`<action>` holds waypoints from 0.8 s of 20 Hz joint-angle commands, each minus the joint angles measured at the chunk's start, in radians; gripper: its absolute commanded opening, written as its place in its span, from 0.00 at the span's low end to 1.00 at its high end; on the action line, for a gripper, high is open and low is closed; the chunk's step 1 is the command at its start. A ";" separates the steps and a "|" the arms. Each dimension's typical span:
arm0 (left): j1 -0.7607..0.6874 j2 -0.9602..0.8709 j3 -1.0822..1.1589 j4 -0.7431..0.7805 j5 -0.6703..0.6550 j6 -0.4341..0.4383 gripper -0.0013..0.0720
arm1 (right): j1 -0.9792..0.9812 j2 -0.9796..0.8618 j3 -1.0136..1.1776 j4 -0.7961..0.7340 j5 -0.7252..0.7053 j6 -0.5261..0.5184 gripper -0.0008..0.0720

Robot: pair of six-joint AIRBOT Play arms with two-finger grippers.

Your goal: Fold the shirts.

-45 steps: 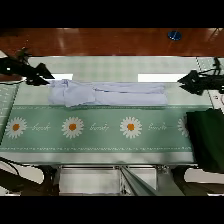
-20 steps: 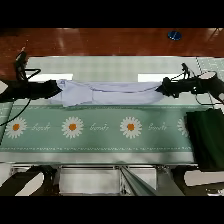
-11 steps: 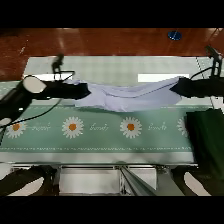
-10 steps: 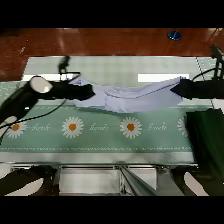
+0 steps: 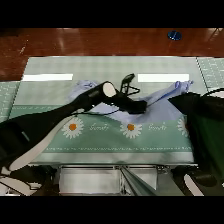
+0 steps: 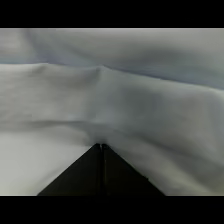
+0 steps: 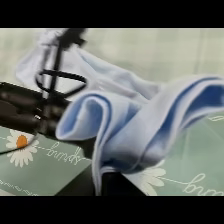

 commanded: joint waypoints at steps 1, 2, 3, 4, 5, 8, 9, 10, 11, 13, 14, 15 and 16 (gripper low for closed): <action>-0.071 -0.091 0.118 -0.032 -0.108 0.003 0.05 | 0.018 0.015 -0.002 0.004 -0.029 0.017 0.04; -0.064 -0.086 0.119 -0.050 -0.113 0.016 0.05 | 0.018 0.015 -0.002 0.009 -0.034 0.016 0.04; -0.040 -0.079 0.119 -0.058 -0.117 0.014 0.05 | 0.018 0.015 -0.002 0.010 -0.038 0.016 0.04; -0.006 -0.069 0.119 -0.057 -0.132 0.014 0.05 | 0.018 0.015 -0.002 0.014 -0.043 0.016 0.04; 0.042 -0.057 0.119 -0.057 -0.158 0.015 0.05 | 0.018 0.015 -0.001 0.025 -0.048 0.010 0.04; 0.254 -0.008 0.117 -0.052 -0.335 0.097 0.05 | 0.018 -0.010 0.019 0.091 -0.054 -0.045 0.04; 0.332 0.021 0.112 -0.043 -0.395 0.121 0.05 | 0.018 -0.036 0.032 0.124 -0.055 -0.068 0.04; 0.417 0.068 0.100 -0.010 -0.437 0.127 0.04 | 0.018 -0.071 0.045 0.165 -0.060 -0.094 0.04; 0.500 0.132 0.076 0.036 -0.449 0.127 0.04 | 0.018 -0.117 0.060 0.217 -0.062 -0.128 0.04; 0.657 0.295 0.004 0.126 -0.439 0.127 0.04 | 0.023 -0.224 0.086 0.341 -0.078 -0.204 0.04; 0.728 0.386 -0.039 0.169 -0.428 0.127 0.04 | 0.048 -0.286 0.105 0.374 -0.103 -0.230 0.04; 0.799 0.493 -0.089 0.225 -0.412 0.127 0.04 | 0.088 -0.349 0.131 0.383 -0.135 -0.241 0.04; 0.856 0.594 -0.138 0.275 -0.391 0.127 0.04 | 0.139 -0.425 0.168 0.383 -0.171 -0.244 0.04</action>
